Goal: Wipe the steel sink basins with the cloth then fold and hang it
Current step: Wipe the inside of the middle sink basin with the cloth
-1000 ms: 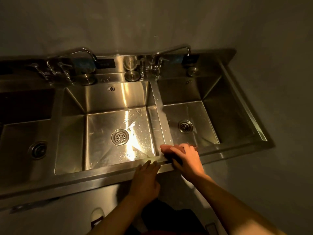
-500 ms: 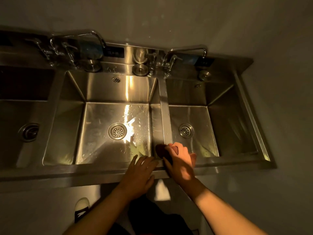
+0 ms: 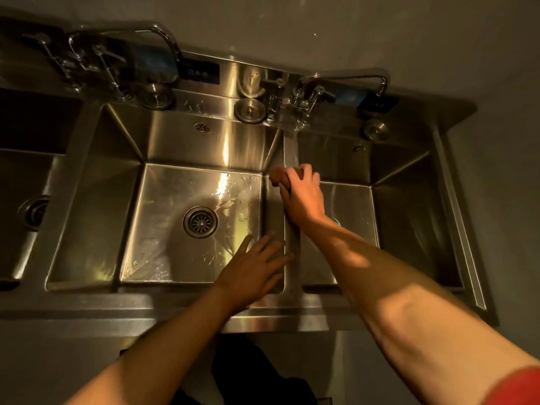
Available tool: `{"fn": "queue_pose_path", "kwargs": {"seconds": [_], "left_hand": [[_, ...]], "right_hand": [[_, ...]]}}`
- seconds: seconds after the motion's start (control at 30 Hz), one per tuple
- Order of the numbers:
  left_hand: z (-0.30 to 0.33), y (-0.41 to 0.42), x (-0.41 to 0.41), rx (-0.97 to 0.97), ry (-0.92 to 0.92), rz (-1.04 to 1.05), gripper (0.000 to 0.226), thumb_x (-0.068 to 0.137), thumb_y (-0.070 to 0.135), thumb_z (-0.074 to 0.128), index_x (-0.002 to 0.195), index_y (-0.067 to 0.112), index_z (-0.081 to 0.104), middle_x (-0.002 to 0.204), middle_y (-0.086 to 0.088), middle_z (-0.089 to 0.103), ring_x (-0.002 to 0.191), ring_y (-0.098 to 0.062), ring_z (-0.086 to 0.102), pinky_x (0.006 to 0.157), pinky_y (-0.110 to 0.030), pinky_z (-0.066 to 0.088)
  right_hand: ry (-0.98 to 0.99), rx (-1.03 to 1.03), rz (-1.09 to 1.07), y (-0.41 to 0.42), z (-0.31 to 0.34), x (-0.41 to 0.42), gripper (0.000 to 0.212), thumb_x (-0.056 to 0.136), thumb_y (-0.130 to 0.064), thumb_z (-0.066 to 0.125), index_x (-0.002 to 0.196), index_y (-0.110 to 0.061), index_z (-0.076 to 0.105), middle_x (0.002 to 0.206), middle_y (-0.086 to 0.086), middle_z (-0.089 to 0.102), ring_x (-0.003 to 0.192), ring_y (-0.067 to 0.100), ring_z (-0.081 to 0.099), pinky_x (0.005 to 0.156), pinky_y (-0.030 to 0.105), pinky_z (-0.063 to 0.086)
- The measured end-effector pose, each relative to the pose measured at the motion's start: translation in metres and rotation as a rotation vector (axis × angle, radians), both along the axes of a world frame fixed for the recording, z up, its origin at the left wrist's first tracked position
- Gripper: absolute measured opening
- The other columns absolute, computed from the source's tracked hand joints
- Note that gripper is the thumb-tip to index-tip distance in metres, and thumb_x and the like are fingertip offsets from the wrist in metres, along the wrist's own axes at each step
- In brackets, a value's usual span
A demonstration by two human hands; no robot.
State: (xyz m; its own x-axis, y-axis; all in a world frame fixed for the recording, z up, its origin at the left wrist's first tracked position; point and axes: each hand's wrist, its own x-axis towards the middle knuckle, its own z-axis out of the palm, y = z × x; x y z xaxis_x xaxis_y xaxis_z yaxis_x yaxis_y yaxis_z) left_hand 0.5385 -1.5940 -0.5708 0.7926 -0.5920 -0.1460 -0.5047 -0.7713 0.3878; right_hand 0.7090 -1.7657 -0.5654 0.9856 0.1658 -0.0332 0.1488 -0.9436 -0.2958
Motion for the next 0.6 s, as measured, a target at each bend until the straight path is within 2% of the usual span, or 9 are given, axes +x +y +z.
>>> {"fn": "queue_pose_path", "kwargs": {"seconds": [0.07,0.13,0.27,0.43,0.6], "left_hand": [[-0.005,0.000,-0.001,-0.022,0.011,0.043,0.056,0.107,0.052,0.040,0.161,0.043,0.027,0.173,0.006,0.018,0.162,-0.023,0.003,0.127,-0.053,0.001],[-0.007,-0.002,-0.005,-0.048,0.041,0.084,0.059,0.105,0.053,0.045,0.160,0.044,0.027,0.173,0.009,0.016,0.161,-0.022,0.002,0.127,-0.054,0.001],[-0.008,-0.006,-0.003,-0.081,0.043,0.102,0.056,0.103,0.054,0.048,0.157,0.042,0.038,0.170,0.008,0.024,0.161,-0.024,0.010,0.126,-0.052,0.003],[-0.012,-0.006,-0.004,-0.079,0.044,0.092,0.057,0.103,0.058,0.045,0.156,0.042,0.040,0.169,0.008,0.025,0.160,-0.023,0.010,0.126,-0.051,0.005],[-0.012,-0.009,-0.008,-0.051,0.080,0.118,0.062,0.103,0.059,0.044,0.160,0.043,0.029,0.173,0.009,0.015,0.161,-0.021,0.004,0.126,-0.050,0.001]], "right_hand": [[0.002,0.005,-0.009,0.003,-0.003,0.032,0.031,0.098,-0.044,0.050,0.127,-0.036,0.047,0.138,0.008,0.037,0.116,0.031,0.044,0.087,0.050,0.054],[0.003,0.025,-0.029,0.008,-0.005,0.064,0.033,0.096,-0.048,0.050,0.127,-0.037,0.046,0.142,0.008,0.036,0.121,0.032,0.043,0.094,0.051,0.052],[0.031,0.023,-0.106,0.019,-0.005,0.126,0.042,0.098,-0.042,0.054,0.138,-0.035,0.043,0.158,0.011,0.026,0.140,0.042,0.033,0.108,0.056,0.043],[0.025,0.028,-0.100,0.019,-0.007,0.144,0.037,0.098,-0.040,0.052,0.134,-0.035,0.044,0.153,0.013,0.033,0.137,0.042,0.035,0.106,0.057,0.045],[0.014,0.054,-0.118,0.019,0.000,0.101,0.040,0.096,-0.039,0.056,0.134,-0.035,0.046,0.150,0.009,0.032,0.130,0.036,0.039,0.104,0.052,0.046]]}}
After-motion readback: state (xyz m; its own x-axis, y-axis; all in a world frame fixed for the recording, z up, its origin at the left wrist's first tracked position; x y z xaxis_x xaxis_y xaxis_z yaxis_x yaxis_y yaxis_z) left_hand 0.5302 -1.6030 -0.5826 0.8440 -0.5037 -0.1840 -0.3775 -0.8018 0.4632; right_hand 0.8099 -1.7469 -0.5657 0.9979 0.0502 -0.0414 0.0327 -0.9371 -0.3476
